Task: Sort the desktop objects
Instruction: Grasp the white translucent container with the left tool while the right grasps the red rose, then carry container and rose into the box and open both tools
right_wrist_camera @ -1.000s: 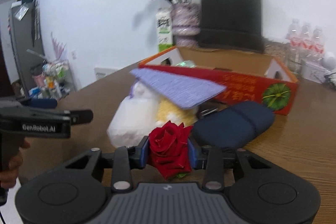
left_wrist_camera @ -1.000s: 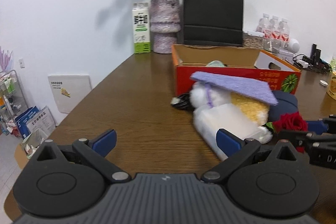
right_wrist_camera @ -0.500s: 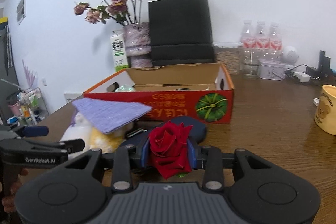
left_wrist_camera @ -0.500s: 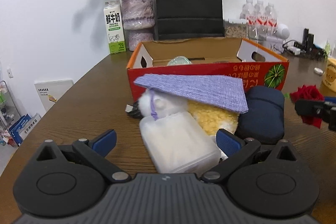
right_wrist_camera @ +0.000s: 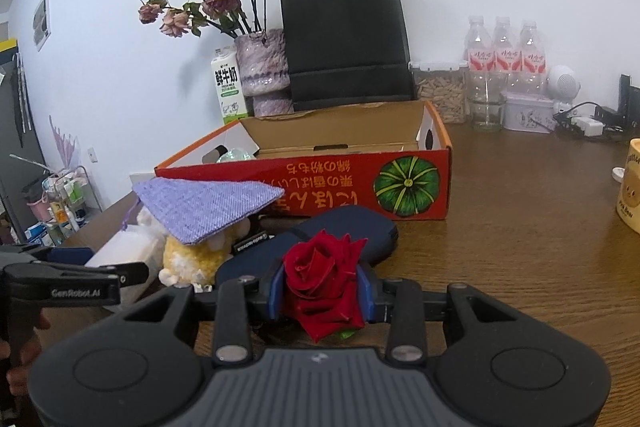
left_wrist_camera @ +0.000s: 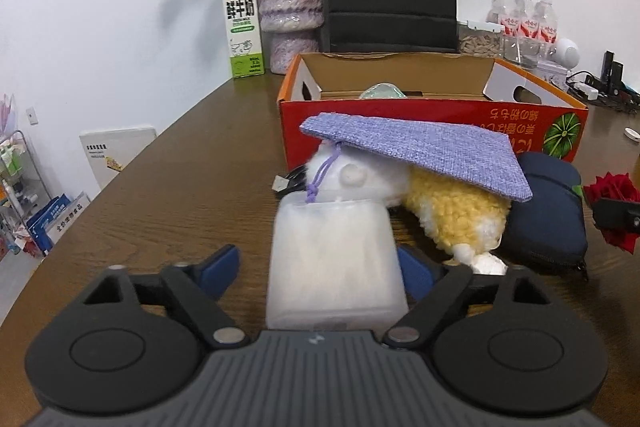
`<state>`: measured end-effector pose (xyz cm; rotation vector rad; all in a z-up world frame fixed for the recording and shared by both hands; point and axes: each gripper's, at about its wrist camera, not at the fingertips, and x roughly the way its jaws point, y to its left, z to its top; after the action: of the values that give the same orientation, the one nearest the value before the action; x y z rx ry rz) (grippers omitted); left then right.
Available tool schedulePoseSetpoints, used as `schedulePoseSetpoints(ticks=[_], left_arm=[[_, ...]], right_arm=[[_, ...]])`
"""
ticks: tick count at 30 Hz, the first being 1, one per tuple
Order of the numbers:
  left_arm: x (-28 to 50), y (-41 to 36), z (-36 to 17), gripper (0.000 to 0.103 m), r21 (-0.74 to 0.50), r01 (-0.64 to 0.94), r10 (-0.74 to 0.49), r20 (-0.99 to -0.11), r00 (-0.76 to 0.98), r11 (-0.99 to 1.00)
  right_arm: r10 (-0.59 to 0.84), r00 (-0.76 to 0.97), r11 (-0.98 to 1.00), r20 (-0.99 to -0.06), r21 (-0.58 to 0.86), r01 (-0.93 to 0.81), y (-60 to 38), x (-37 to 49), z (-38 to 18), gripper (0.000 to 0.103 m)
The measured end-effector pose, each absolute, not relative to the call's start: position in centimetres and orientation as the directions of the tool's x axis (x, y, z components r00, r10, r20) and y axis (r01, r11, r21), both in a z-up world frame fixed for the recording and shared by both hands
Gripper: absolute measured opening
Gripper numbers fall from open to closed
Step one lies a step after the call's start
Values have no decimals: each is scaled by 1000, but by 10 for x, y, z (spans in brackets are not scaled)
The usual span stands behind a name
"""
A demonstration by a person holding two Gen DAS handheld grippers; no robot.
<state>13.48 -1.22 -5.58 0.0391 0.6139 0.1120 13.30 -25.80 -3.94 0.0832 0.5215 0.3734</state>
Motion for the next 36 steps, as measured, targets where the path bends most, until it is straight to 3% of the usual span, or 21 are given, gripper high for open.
schedulePoseSetpoints(ticks=[3, 16, 36], left_arm=[[141, -13, -59, 67, 58, -66, 87, -586, 806, 996], [122, -2, -52, 66, 26, -36, 45, -555, 831, 999], [126, 14, 23, 66, -18, -19, 11, -365, 931, 1000]], right_arm=[[366, 801, 930, -473, 175, -322, -259, 133, -41, 35], [356, 810, 934, -467, 163, -317, -257, 131, -39, 35], [335, 873, 941, -355, 83, -328, -249, 155, 27, 35]])
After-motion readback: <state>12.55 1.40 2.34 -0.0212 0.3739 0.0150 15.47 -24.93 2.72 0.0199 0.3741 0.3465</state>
